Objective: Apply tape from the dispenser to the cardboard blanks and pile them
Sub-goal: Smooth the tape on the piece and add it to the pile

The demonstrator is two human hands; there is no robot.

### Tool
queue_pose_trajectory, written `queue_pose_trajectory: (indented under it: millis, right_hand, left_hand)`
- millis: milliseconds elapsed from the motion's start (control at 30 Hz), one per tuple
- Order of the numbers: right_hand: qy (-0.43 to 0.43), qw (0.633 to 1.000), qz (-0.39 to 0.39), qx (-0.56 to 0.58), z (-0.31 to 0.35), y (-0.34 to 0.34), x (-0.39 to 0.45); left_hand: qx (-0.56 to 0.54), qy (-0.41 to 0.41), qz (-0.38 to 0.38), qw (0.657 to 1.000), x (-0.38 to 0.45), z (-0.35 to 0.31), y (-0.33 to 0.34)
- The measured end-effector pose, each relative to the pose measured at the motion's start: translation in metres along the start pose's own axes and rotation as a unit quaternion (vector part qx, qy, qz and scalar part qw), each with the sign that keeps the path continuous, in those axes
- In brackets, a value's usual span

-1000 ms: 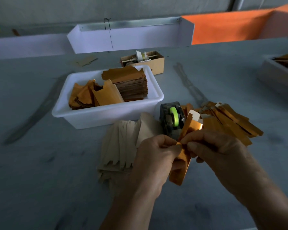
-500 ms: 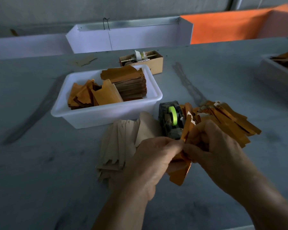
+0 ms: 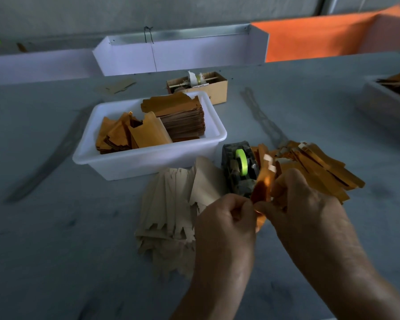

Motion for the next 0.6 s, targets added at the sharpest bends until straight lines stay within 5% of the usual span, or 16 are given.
queue_pose_trajectory:
  millis: [167,300,400,500,600]
  right_hand:
    - [0.027,0.992,0.037,0.121,-0.013,0.013,0.002]
    - [0.101,0.925,0.114,0.348,-0.021,0.037,-0.003]
    - [0.101,0.910,0.125,0.383,-0.021,0.044,-0.003]
    - [0.089,0.905,0.148,0.389,-0.027,0.048,0.000]
    - [0.093,0.933,0.105,0.332,-0.047,0.040,0.014]
  left_hand:
    - [-0.074,-0.071,-0.015,0.995,0.003,0.010,-0.008]
    - [-0.113,-0.125,-0.009,0.986,0.005,0.018,-0.008]
    - [-0.129,-0.160,0.016,0.979,0.002,0.022,-0.006]
    - [-0.053,-0.162,0.061,0.984,0.006,0.023,-0.009]
    - [0.121,-0.067,0.025,0.990,0.022,0.016,-0.022]
Point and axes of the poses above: each hand's wrist, its own x-axis towards the middle knuckle, its own y-axis out of the palm, z = x × y, the point moved 5 cm from there along x, towards the middle knuckle, and after that the axes turned 10 degrees about -x, right-handed, at the moved point
